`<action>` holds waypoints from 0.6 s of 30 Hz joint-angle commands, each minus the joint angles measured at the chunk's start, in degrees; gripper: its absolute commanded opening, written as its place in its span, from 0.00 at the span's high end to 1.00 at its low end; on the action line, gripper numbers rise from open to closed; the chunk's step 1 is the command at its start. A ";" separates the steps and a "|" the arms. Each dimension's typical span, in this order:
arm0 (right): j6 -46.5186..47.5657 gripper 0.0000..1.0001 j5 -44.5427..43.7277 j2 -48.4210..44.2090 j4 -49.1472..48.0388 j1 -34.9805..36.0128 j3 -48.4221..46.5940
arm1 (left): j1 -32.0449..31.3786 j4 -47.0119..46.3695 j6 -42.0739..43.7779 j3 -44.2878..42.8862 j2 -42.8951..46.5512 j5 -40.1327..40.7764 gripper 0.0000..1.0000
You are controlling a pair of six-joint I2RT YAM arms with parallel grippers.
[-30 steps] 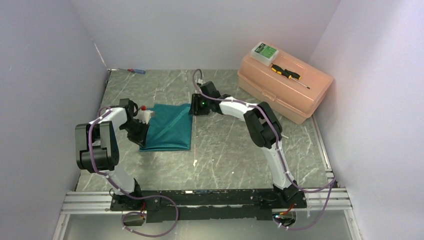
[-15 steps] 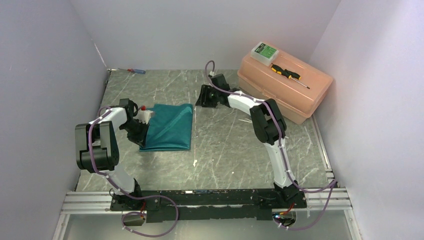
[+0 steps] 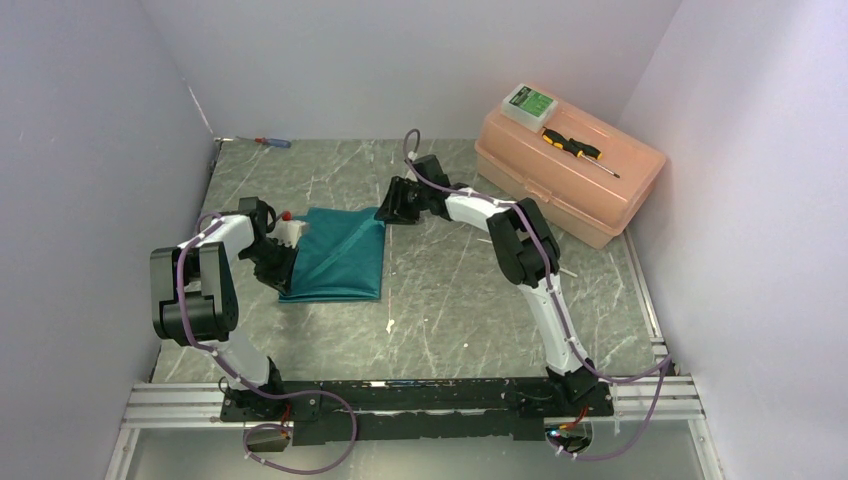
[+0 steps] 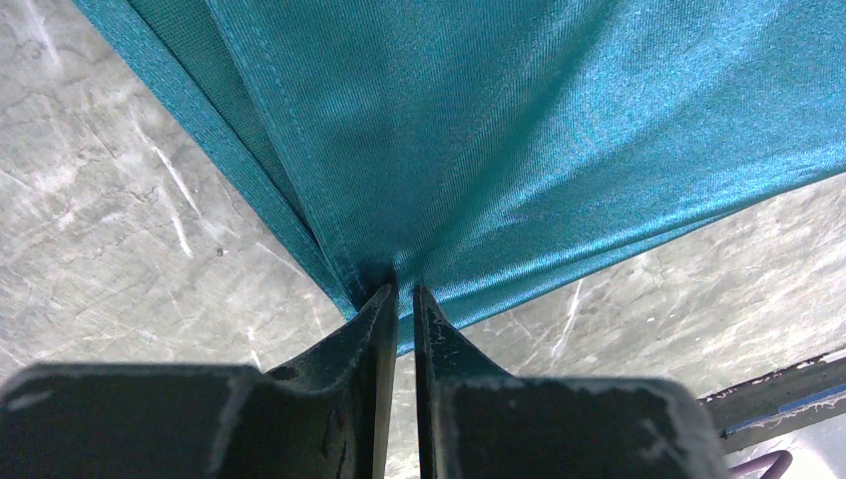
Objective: Fold the napkin into a case and place the utensils inside
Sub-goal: Rotate the square-folded napkin at the center of the board.
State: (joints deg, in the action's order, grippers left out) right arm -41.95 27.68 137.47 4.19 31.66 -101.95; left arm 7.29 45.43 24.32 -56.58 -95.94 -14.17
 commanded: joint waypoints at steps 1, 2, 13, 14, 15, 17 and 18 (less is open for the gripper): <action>-2.43 0.57 1.06 1.94 -1.69 1.33 -2.37 | 0.18 -0.62 0.59 0.17 0.96 0.38 0.83; -2.48 0.61 0.52 2.20 -1.15 1.46 -2.88 | 0.13 -0.65 0.64 0.15 0.93 0.38 0.83; -2.19 1.00 -8.15 -4.14 -4.01 1.19 5.36 | 0.23 -0.62 0.18 -1.05 0.55 -0.34 0.81; -2.07 1.00 -9.08 -5.14 -5.46 1.02 6.91 | 0.17 -0.28 0.00 -1.46 0.50 -0.78 0.80; -2.04 1.00 -9.99 -6.43 -6.18 0.81 8.64 | 0.15 0.61 -0.06 -2.07 0.45 -1.68 0.77; -1.41 1.00 -12.27 -9.23 -7.22 0.09 12.67 | 0.11 3.19 -0.10 -3.97 0.00 -4.35 0.74; -1.26 1.00 -13.27 -10.89 -7.97 -0.46 14.91 | 0.11 4.78 -0.14 -5.29 -0.37 -5.77 0.73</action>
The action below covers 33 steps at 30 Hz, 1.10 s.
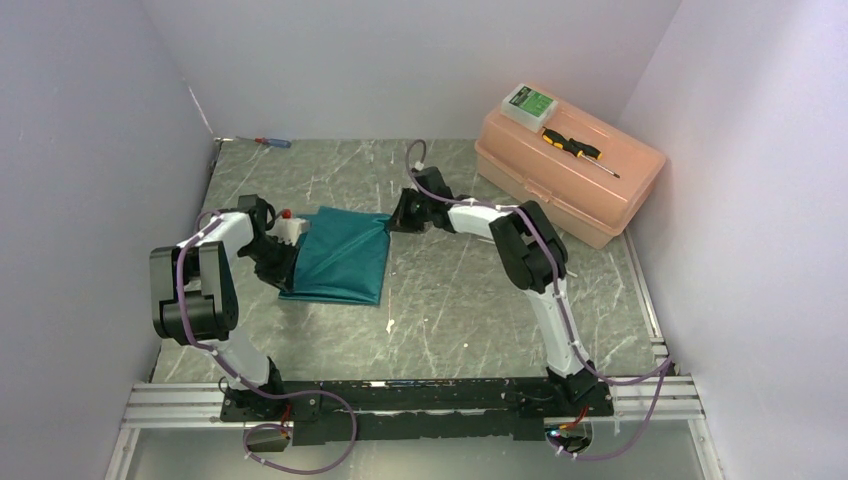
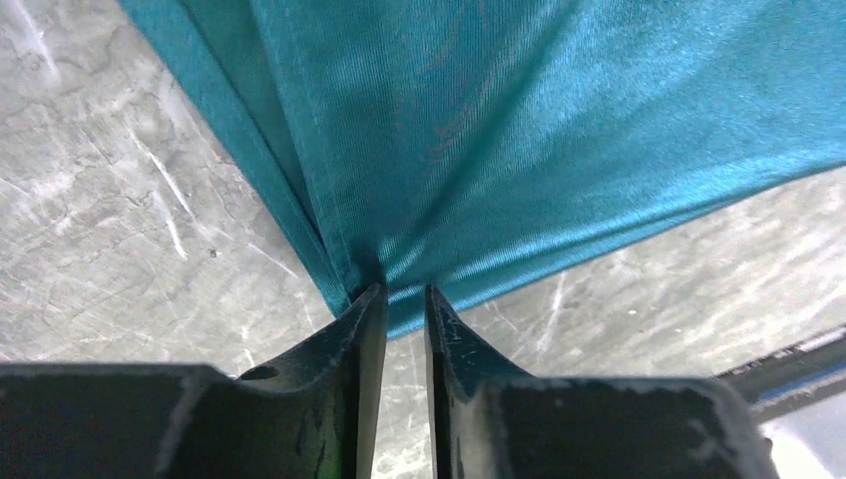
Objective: Fold the napkin into a case and place the utensils inside
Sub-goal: Rotate the square-folded napkin at the center of the board.
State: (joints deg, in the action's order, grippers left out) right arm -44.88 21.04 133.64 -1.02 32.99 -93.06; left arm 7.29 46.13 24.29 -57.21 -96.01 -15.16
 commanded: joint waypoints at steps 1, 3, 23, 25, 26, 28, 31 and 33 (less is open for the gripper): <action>1.66 1.00 -7.33 -8.63 -4.18 -2.32 8.70 | 0.09 5.54 -0.19 -5.75 -0.66 -6.31 0.72; 1.95 1.00 -7.90 -11.33 -5.89 -3.30 12.89 | 0.03 7.23 -0.47 -7.73 -0.71 -8.86 0.71; 12.35 0.42 -11.25 -26.42 5.07 -5.91 27.27 | -3.69 7.72 0.91 -14.50 -3.94 -12.93 0.71; 15.37 0.30 -12.31 -27.13 8.42 -5.93 23.55 | -3.56 8.03 1.07 -15.66 -4.39 -12.45 0.71; 17.09 0.27 -13.06 -27.50 10.20 -6.00 21.83 | -3.48 8.23 1.02 -16.52 -4.65 -12.46 0.71; 21.01 0.21 -13.81 -27.34 12.90 -5.97 17.93 | -2.98 8.91 0.75 -17.95 -5.49 -13.07 0.71; 26.88 0.16 -8.74 -22.64 14.17 -6.23 11.16 | -2.11 10.37 -0.06 -20.75 -7.38 -14.62 0.71; 29.12 0.14 -4.57 -16.61 16.83 -6.23 3.48 | -1.76 10.69 -0.53 -21.90 -8.26 -15.04 0.72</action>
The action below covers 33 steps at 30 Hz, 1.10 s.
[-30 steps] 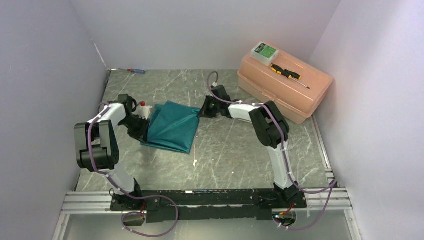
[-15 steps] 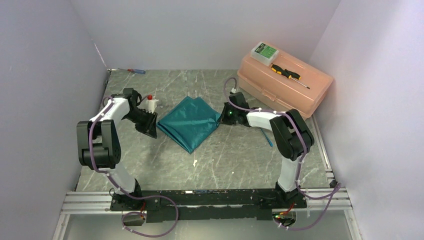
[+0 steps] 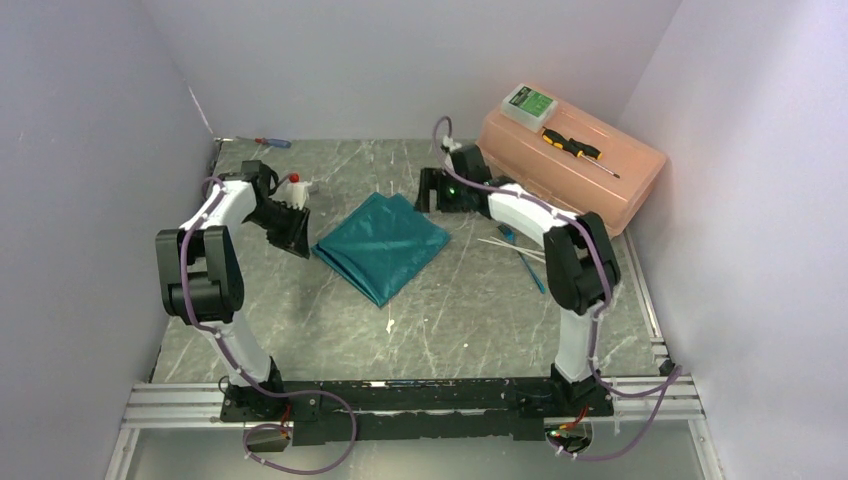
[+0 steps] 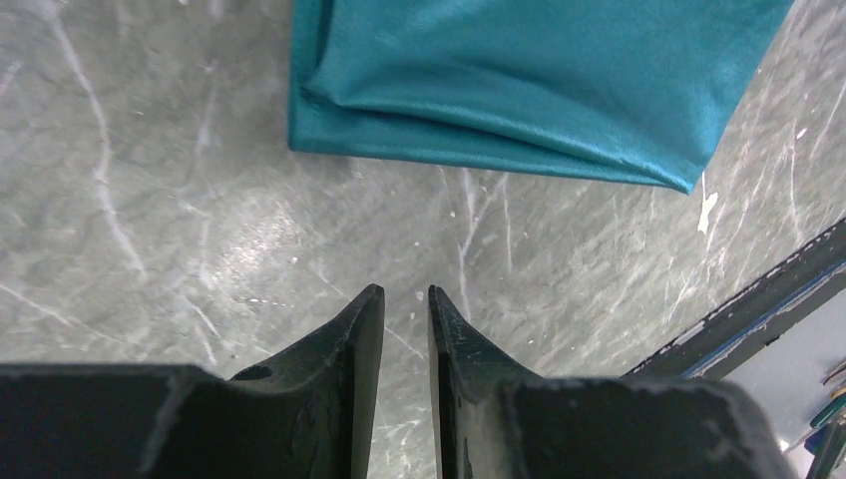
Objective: Fold the napkin into a case and place the utensils inside
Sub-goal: Rotate the square-folded napkin at the center of the board, then pick up the top corner of the square-folded napkin from the center of the board.
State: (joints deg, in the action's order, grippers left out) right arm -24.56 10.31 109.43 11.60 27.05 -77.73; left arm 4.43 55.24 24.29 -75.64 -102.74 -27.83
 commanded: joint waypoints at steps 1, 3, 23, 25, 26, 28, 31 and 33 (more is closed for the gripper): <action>9.38 0.13 7.38 10.22 4.30 -0.22 -14.96 | 1.14 1.81 -0.65 -3.75 -1.83 -2.52 0.72; 9.08 0.13 9.32 14.57 2.53 -0.24 -19.23 | 1.51 2.22 -0.88 -4.38 -2.43 -3.02 0.72; 5.29 0.32 13.83 34.93 2.58 0.70 -42.06 | 3.69 3.39 -0.31 -4.66 -1.29 -4.82 0.71; 6.33 0.35 13.25 35.15 3.78 1.40 -42.56 | 4.07 3.30 -0.30 -4.45 -1.45 -4.90 0.71; 6.77 0.37 12.39 35.09 4.24 1.78 -42.54 | 4.22 3.29 -0.42 -4.42 -1.48 -4.95 0.71; 7.23 0.40 10.63 34.50 4.17 2.21 -41.19 | 4.49 3.23 -0.52 -4.30 -1.69 -5.16 0.72; 7.51 0.47 7.54 33.01 2.42 2.54 -38.55 | 4.71 3.04 -0.68 -3.97 -1.66 -5.28 0.72; 7.67 0.51 5.47 31.89 1.07 2.81 -36.96 | 4.80 3.04 -0.65 -3.76 -1.58 -5.34 0.72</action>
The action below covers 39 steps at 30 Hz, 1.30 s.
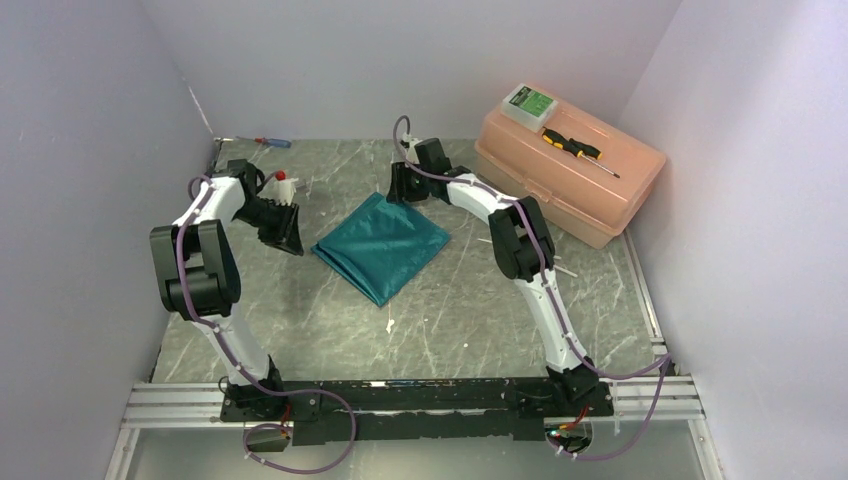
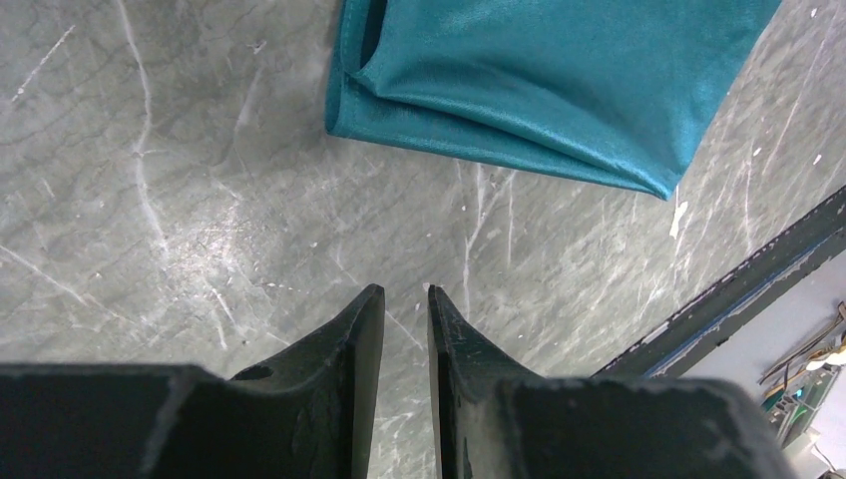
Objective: Fold the napkin into a case and place the utensils inside
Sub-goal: Pick up the top corner of the square-folded napkin from the center of the board.
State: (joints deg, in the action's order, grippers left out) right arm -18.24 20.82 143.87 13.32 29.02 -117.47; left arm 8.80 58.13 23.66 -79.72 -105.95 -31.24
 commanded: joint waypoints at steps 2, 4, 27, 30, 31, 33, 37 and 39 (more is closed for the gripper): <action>1.00 0.55 -6.49 -3.53 -2.09 0.83 3.89 | 0.59 -0.02 -0.15 0.63 1.78 -1.89 0.72; 1.03 0.58 -7.42 -4.41 -3.06 0.78 4.40 | 0.61 -0.03 -0.05 1.06 1.94 -1.98 0.72; 2.96 0.92 -9.48 -8.07 -9.04 2.81 7.06 | 1.68 -0.66 -0.06 2.91 1.20 -1.43 0.73; 3.53 0.93 -9.68 -9.26 -10.35 3.28 8.14 | 1.76 -0.69 0.04 2.91 1.26 -1.15 0.73; 3.66 0.94 -9.81 -10.06 -11.37 3.44 9.13 | 1.75 -0.72 -0.03 2.95 1.18 -1.03 0.73; 3.89 0.97 -10.47 -12.05 -13.07 3.84 11.74 | 1.80 -0.61 -0.13 2.77 1.01 -0.93 0.73; 5.62 1.00 -13.40 -17.37 -17.49 5.82 17.46 | 1.84 -0.20 -0.19 2.23 0.82 -0.74 0.73; 7.01 1.00 -13.69 -19.31 -17.87 6.98 19.30 | 1.84 -0.16 -0.24 2.09 0.77 -0.70 0.73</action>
State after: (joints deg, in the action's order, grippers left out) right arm -14.52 9.32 132.22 2.15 33.74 -100.60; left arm 10.35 57.76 23.24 -77.06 -105.95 -31.20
